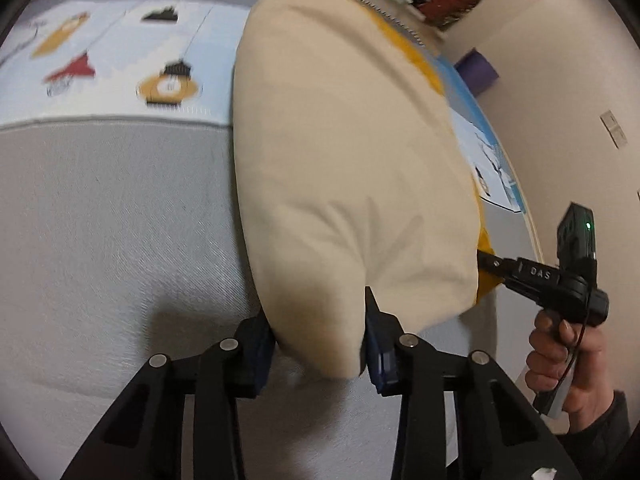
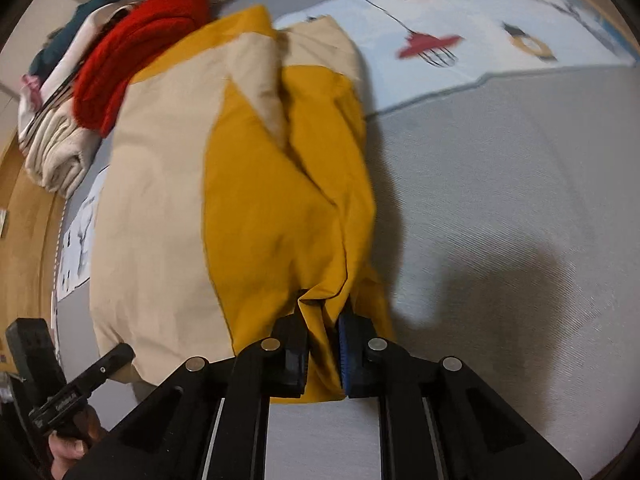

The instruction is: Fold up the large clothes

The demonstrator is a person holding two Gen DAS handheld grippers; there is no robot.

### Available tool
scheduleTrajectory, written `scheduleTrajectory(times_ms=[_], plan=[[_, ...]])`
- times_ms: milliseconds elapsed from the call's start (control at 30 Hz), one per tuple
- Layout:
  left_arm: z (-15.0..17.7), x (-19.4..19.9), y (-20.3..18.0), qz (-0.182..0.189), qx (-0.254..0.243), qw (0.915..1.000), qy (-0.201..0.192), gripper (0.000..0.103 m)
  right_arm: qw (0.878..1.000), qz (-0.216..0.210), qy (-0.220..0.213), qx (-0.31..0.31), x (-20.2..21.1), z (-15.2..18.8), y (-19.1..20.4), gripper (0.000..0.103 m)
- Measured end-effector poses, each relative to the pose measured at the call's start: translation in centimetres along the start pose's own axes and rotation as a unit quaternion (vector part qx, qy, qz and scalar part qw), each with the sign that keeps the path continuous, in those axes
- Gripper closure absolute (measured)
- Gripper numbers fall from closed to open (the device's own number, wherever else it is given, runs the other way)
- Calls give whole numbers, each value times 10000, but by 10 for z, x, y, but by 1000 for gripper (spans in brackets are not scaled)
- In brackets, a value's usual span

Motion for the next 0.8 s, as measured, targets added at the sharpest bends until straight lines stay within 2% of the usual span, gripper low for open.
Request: scheduleTrajectory(times_ms=[200,267,333,433,533,567,633,733,800], plan=[[-6,42,29,-187,-46,9995,-237,69,9964,-675,-19,512,-7,0,58,92],[-5,55,45,-204,68,9994,-284,69,9931,-804,7,853,-10,4,81,92],[-2,58,55,-213,130,9995,-209,69,9919,-863,110,928,-16,11,94,92],[9,41,53,-385,125,9991,121,69,9950,-635,150,754,-10,22,89,92],[13,33,54,-351,210,9990,152,68,9990,-111,242,355,3,39,63,92],[14,32,56,-238,308,9991,196,68,9994,-120,255,198,6,43,53,92],[16,31,53,-200,287,9990,276,63,9986,-398,302,-157,12,51,32,92],[17,37,45,-377,71,9989,268,58,9996,-189,200,-36,20,58,28,91],[16,43,42,-425,9,9990,171,58,9996,-110,107,-252,26,60,23,85]])
Point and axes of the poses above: each gripper's, at about its wrist camera, not at the fingertips, and x roughly against the way its jaws point, y to its left, z to its underside, the point moved 2 cm from there along -x, roughly the way its jaws point, and after that the axes turned 7 degrees about x, right-handed, at the moved point
